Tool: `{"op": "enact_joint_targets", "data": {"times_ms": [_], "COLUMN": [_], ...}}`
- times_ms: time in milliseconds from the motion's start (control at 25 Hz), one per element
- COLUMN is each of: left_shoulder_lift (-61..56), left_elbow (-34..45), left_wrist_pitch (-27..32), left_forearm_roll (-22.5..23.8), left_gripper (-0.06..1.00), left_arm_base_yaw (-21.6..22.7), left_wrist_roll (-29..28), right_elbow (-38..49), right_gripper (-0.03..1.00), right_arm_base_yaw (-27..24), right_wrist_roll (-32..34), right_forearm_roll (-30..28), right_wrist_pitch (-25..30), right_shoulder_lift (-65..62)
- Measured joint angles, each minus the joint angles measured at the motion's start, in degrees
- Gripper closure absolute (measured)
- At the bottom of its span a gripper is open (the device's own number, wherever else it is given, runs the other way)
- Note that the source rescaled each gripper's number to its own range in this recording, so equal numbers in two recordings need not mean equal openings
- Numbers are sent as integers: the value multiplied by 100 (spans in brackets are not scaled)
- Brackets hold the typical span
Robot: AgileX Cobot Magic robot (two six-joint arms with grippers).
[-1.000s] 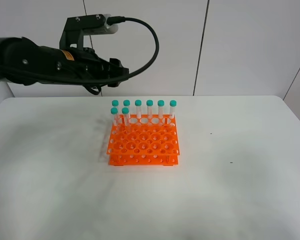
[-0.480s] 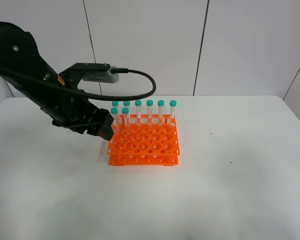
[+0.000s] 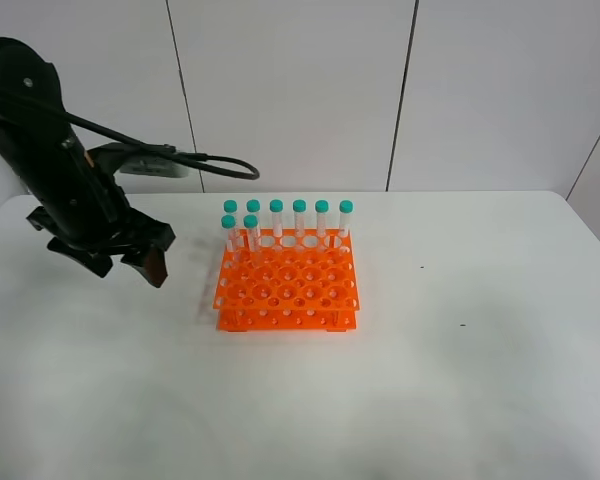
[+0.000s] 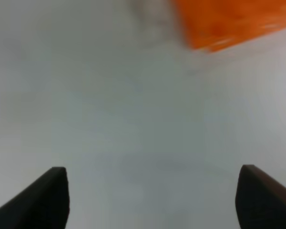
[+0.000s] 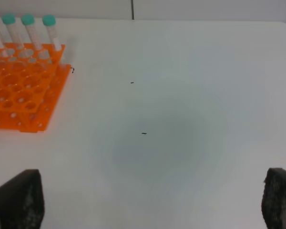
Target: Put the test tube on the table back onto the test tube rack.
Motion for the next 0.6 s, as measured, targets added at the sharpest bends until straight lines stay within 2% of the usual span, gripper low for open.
{"op": "enact_joint_targets", "data": {"times_ms": [360, 600], "left_shoulder_lift": [0, 0], "left_elbow": [-2, -2], "left_wrist_pitch": [554, 1100], "left_forearm_roll": [343, 357], "left_gripper": [-6, -6], "left_arm_base_yaw": [1406, 1771], "left_wrist_roll": [0, 0], "right_elbow": [0, 0], "right_gripper": [-3, -3], "right_arm_base_yaw": [0, 0], "right_wrist_roll": [0, 0], "right_forearm_roll": [0, 0], "right_wrist_pitch": [0, 0], "right_shoulder_lift": [0, 0]}}
